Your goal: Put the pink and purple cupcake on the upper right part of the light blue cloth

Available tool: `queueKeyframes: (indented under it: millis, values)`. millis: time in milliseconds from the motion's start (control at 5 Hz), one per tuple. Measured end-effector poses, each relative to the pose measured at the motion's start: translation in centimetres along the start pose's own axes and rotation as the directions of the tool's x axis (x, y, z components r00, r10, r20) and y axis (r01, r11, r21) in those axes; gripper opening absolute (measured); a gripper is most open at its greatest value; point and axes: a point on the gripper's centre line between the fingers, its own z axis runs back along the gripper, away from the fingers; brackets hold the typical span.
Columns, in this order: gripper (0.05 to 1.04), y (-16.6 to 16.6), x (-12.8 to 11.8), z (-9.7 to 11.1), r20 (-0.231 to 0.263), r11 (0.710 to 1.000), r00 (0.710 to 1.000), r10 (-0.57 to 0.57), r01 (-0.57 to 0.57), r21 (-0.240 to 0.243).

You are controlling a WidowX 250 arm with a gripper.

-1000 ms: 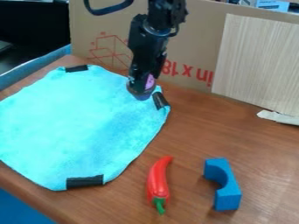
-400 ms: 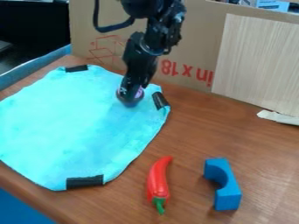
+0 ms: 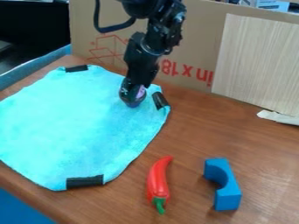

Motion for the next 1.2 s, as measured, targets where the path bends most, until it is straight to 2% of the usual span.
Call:
queueKeyframes:
  millis: [400, 600, 800, 1000, 1200]
  values:
    - [1.0, -0.8, 0.0, 0.0, 0.001, 0.999, 1.0, 0.011, -0.011, -0.053]
    - [1.0, -1.6, -0.1, 1.3, -0.019, 0.994, 1.0, 0.008, -0.01, -0.113]
    - [1.0, -2.3, -0.7, 4.2, -0.046, 0.982, 0.998, -0.038, 0.029, -0.189]
    - [1.0, -2.2, -1.4, 5.2, -0.043, 0.978, 0.993, -0.113, 0.103, -0.184]
    - [1.0, -2.2, -1.5, 6.3, -0.069, 0.97, 0.988, -0.141, 0.124, -0.21]
